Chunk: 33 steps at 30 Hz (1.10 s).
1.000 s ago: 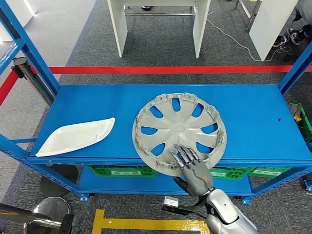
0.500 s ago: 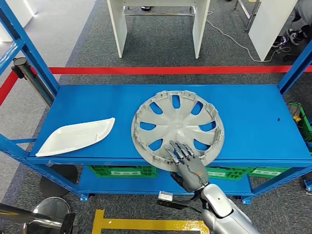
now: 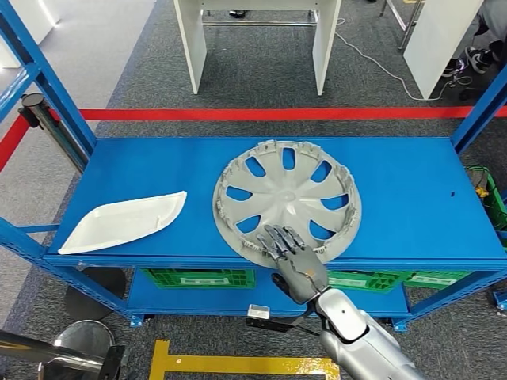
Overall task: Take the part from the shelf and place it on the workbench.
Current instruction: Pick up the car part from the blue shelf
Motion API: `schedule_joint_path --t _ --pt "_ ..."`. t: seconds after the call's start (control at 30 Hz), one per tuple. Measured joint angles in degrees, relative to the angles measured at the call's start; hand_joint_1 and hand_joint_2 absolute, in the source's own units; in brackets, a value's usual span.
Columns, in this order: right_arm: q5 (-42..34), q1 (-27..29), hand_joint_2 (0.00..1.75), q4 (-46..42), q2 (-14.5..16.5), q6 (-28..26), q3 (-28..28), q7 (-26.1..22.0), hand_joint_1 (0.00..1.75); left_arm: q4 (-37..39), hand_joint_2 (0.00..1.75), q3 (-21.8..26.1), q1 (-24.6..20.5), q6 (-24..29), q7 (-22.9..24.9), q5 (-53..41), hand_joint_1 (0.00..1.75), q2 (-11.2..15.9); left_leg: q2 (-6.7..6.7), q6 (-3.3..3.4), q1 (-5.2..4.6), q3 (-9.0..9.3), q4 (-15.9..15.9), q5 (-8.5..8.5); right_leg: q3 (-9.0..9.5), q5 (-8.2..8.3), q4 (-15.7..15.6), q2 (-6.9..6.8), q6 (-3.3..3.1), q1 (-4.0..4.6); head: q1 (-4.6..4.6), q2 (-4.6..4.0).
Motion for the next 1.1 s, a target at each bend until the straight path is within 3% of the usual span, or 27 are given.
schedule_joint_path --t 0.17,0.2,0.3,0.33,1.1 --pt "0.6 -0.9 1.75 1.0 0.3 0.4 0.5 0.5 0.0 0.0 1.75 0.0 0.0 0.0 0.0 -0.1 0.0 -0.1 0.0 0.0 0.0 0.0 0.0 0.01 0.01 0.01 0.0 0.0 0.0 0.0 0.0 0.0" --pt "0.6 -1.0 1.75 1.2 0.3 0.4 0.6 0.5 0.13 0.0 1.75 0.0 0.0 0.0 0.0 -0.1 0.0 -0.1 0.0 0.0 0.0 0.0 0.0 0.01 0.01 0.01 0.0 0.0 0.0 0.0 0.0 0.0" --pt "1.0 -1.2 1.75 1.6 0.4 0.4 0.8 1.1 1.43 0.0 1.75 0.0 0.0 0.0 0.0 -0.1 0.0 -0.1 0.0 0.0 0.0 0.0 0.0 0.0 0.01 0.01 0.0 0.0 0.0 0.0 0.0 0.0" --pt "1.2 -1.3 1.75 1.7 0.5 0.3 0.9 1.4 1.74 0.0 1.75 0.0 0.0 0.0 0.0 -0.1 0.0 -0.1 0.0 0.0 0.0 0.0 0.0 0.0 0.01 0.01 0.0 0.0 0.0 0.0 0.0 0.0" --pt "5.9 -0.7 1.75 0.0 -0.2 -3.6 -0.9 6.3 1.75 0.0 1.75 0.0 0.1 0.1 -0.3 -0.8 0.0 -0.3 -0.01 0.01 -0.03 -0.04 0.1 -0.01 0.03 0.0 0.0 -0.04 0.01 -0.01 0.0 0.0"
